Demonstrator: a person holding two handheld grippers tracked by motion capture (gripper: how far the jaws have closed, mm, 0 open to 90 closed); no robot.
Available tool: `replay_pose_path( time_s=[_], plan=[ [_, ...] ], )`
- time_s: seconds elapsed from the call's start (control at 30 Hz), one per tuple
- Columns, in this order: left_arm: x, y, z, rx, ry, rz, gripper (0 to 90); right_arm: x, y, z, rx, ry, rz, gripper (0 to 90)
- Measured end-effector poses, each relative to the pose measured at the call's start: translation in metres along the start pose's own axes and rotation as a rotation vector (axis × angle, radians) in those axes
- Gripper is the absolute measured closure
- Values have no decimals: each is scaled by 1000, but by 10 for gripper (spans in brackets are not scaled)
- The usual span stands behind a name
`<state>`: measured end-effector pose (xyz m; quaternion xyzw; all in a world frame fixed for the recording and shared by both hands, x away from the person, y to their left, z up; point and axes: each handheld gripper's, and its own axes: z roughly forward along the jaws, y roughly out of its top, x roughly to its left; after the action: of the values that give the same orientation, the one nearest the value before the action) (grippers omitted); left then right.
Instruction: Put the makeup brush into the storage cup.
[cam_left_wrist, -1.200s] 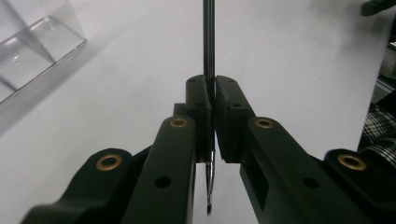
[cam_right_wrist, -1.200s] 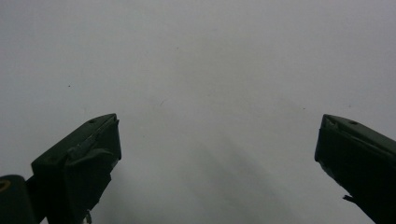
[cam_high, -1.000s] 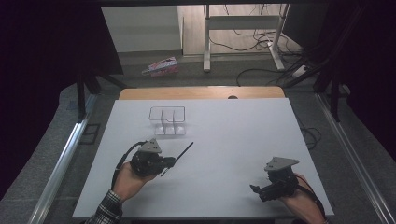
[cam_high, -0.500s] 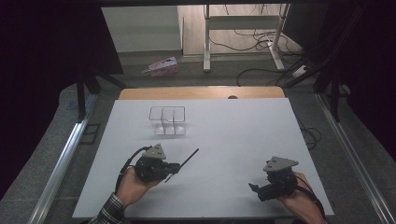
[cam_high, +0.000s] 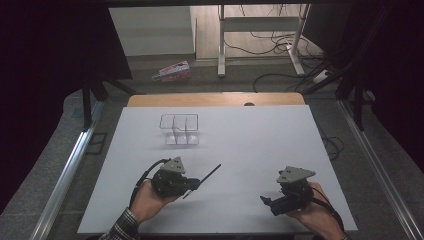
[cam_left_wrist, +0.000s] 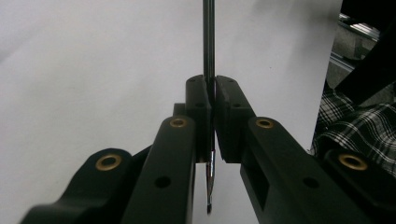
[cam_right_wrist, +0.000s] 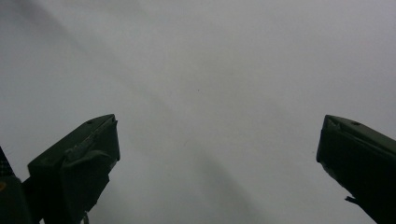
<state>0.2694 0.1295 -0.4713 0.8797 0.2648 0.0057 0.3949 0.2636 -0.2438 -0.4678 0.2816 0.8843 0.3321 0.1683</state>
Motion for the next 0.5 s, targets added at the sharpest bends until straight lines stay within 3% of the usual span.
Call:
replay_pose_path(
  time_s=[0.33,0.5],
  plan=[
    [-7,8,12,36,-35,24,853,10,13,6,21,-5,-57,0],
    [-9,11,19,61,-54,39,853,16,20,9,31,10,-90,55]
  ],
)
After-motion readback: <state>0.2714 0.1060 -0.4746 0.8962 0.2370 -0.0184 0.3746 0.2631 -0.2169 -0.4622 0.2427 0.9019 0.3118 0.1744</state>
